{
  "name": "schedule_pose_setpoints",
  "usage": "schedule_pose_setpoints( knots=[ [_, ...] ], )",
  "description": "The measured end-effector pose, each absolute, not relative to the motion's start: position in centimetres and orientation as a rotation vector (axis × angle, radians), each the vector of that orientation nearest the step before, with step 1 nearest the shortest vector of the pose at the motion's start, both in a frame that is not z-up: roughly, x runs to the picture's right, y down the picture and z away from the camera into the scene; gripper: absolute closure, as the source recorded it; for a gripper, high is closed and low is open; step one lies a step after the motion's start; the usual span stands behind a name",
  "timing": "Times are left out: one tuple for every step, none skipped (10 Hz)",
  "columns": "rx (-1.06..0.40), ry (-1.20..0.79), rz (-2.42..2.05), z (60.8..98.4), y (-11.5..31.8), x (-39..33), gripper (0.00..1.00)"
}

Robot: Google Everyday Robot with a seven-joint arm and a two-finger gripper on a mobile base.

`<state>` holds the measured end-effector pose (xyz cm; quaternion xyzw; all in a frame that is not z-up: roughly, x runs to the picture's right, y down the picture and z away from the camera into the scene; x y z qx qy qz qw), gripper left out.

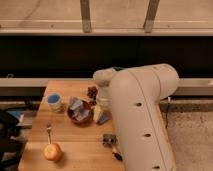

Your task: Place sponge in table surface

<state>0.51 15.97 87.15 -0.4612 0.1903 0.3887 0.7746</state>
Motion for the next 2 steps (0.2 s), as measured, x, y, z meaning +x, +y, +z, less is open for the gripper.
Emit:
schedule_pose_setpoints(
  knots=[
    [-0.998,0.412,0.842,87.17,15.97,0.54,0.24],
    [-0.998,0.412,0.843,87.17,15.96,0.55,0.24]
  ],
)
